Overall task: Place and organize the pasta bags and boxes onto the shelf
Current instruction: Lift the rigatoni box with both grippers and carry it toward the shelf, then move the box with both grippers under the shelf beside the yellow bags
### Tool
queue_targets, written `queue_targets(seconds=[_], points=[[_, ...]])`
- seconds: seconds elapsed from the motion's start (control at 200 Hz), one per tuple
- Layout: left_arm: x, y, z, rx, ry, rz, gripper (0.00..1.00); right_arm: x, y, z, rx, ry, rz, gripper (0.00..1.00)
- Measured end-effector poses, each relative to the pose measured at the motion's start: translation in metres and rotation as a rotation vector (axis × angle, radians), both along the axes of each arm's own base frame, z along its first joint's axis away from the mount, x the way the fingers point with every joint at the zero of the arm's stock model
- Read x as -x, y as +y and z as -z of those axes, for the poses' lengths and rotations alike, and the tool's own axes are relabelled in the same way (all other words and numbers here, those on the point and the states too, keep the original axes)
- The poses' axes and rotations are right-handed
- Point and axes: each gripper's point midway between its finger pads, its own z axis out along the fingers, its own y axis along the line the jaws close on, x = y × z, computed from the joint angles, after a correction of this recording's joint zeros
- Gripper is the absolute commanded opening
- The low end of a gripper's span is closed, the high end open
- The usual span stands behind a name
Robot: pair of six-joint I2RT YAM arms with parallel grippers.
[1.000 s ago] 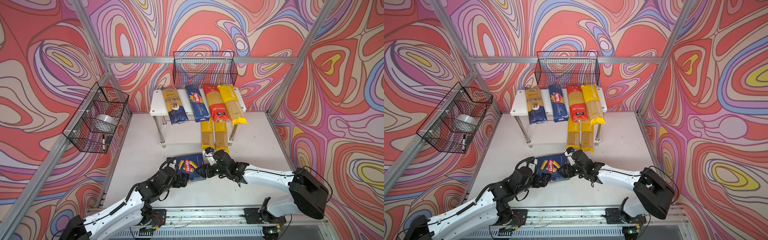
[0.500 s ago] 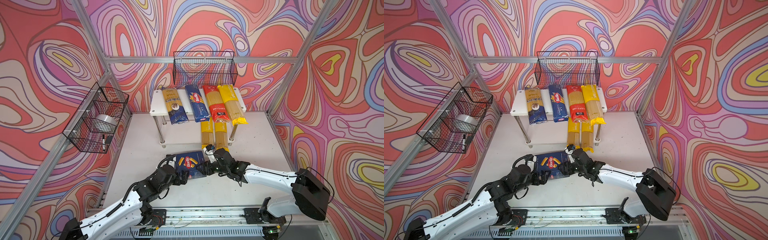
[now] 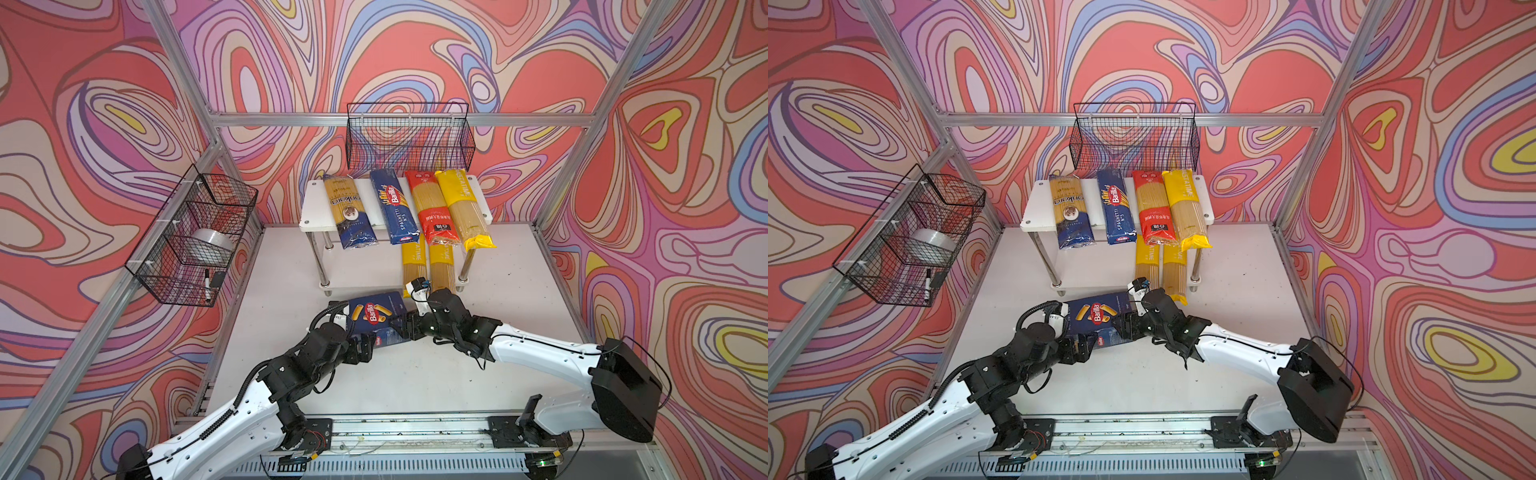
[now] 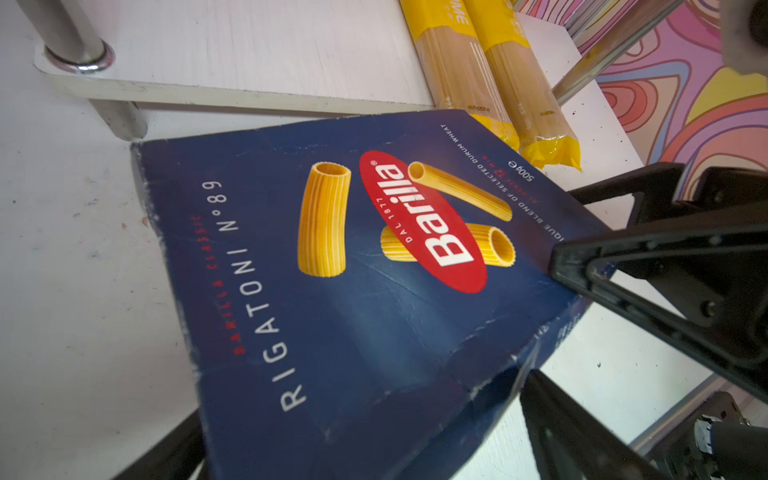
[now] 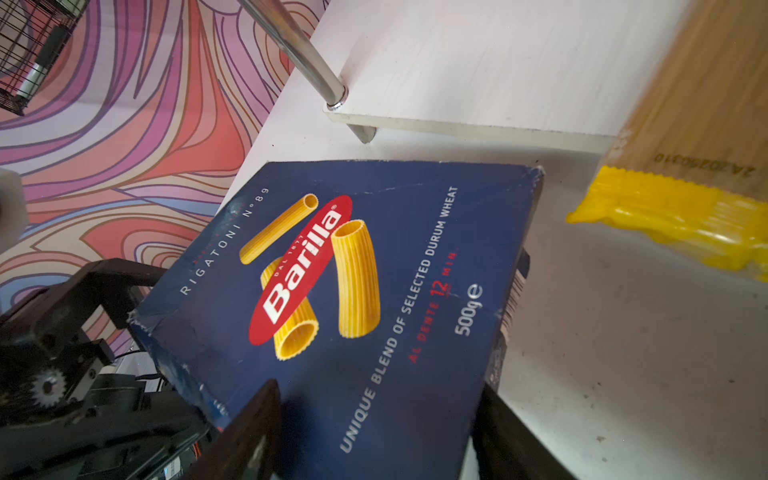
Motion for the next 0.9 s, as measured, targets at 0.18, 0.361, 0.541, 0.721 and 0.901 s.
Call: queue_targets(seconds=[0.18, 0.361, 0.541, 0.721, 0.901], points=[[-0.006, -0.001, -0.002, -0.038, -0.008, 0.003, 1.0, -0.005, -0.001, -0.003, 0.004, -0.024, 0.02, 0.7], [-0.011, -0.004, -0.002, -0.063, -0.024, 0.012, 1.0, -0.012, -0.002, -0.007, 0.012, -0.046, 0.044, 0.7], [-0.017, -0.001, -0.006, -0.094, -0.056, -0.002, 1.0, -0.021, 0.003, -0.008, 0.018, -0.057, 0.061, 0.7], [-0.023, 0.003, -0.007, -0.138, -0.088, -0.018, 1.0, -0.03, 0.009, -0.004, 0.026, -0.068, 0.071, 0.69], [-0.031, 0.004, -0.007, -0.169, -0.111, -0.035, 1.0, -0.039, 0.013, -0.003, 0.025, -0.082, 0.091, 0.69]])
